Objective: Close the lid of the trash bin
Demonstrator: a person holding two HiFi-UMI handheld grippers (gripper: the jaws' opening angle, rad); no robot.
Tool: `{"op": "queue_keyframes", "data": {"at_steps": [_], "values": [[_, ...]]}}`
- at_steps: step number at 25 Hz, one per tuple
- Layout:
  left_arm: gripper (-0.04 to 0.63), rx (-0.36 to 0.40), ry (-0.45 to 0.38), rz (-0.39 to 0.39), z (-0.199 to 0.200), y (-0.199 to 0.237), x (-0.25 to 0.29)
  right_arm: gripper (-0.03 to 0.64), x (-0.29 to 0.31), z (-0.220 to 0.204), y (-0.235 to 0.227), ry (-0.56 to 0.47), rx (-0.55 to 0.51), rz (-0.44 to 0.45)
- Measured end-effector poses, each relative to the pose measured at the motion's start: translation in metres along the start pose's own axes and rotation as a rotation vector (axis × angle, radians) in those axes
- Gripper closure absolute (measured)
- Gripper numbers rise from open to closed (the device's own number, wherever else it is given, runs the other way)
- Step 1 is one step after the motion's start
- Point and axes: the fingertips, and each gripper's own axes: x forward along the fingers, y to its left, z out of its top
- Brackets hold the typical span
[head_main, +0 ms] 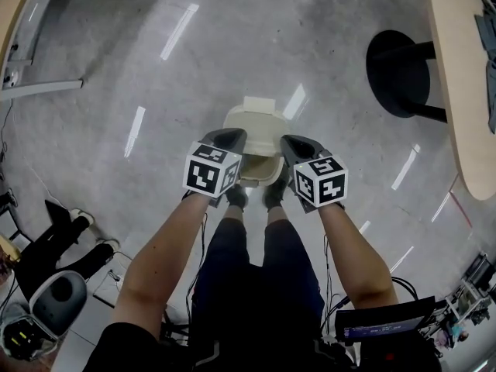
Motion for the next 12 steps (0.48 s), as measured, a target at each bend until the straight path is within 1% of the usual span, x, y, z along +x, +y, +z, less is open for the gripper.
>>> {"op": "queue_keyframes", "data": {"at_steps": [2, 4, 8, 10, 11, 12], "values": [[0.601, 0.019, 0.043, -0.009, -0.023, -0.005, 0.004, 0.606, 0.003, -0.023, 0.005, 0.052, -0.043, 0.023], [0.601, 0.067, 0.089, -0.025, -0.043, -0.011, 0.007, 0.606, 0.007, -0.043, 0.012, 0.106, -0.12, 0.05], [0.601, 0.211, 0.208, -0.068, -0.082, -0.02, 0.017, 0.604, 0.014, -0.082, 0.029, 0.228, -0.317, 0.113], [0.601, 0.298, 0.259, -0.071, -0.102, -0.022, 0.019, 0.603, 0.017, -0.103, 0.037, 0.279, -0.373, 0.128], [0.601, 0.335, 0.281, -0.071, -0.112, -0.023, 0.019, 0.601, 0.019, -0.113, 0.041, 0.3, -0.387, 0.129], [0.601, 0.363, 0.299, -0.07, -0.122, -0.024, 0.02, 0.586, 0.021, -0.122, 0.045, 0.319, -0.393, 0.132]]}}
